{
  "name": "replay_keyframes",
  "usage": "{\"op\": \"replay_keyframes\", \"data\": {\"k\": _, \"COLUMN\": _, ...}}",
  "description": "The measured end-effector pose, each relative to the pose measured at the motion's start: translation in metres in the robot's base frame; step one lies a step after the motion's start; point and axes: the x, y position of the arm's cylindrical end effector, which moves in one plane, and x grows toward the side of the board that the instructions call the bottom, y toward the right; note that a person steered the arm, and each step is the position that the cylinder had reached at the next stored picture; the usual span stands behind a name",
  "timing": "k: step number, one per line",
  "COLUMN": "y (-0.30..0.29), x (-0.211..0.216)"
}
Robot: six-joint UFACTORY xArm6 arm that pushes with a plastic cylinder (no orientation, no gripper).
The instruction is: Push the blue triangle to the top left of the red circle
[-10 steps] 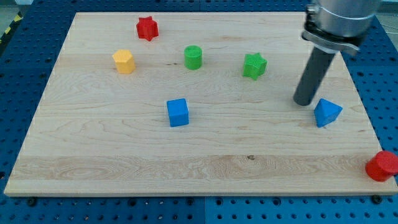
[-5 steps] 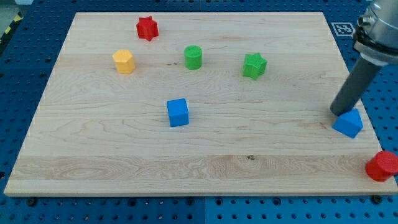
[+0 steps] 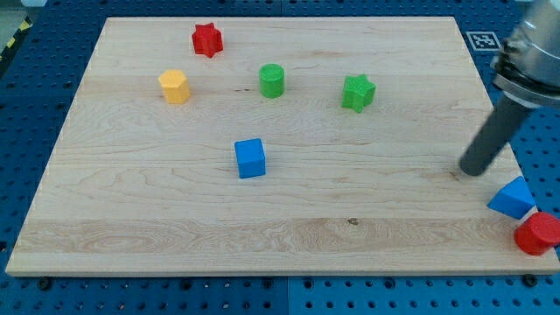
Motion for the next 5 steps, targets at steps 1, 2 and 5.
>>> {"op": "replay_keyframes", "data": {"k": 1, "y": -0.004, "x": -0.024}}
{"op": "replay_keyframes", "data": {"k": 2, "y": -0.007, "x": -0.034}}
{"op": "replay_keyframes", "data": {"k": 5, "y": -0.041, "x": -0.138}}
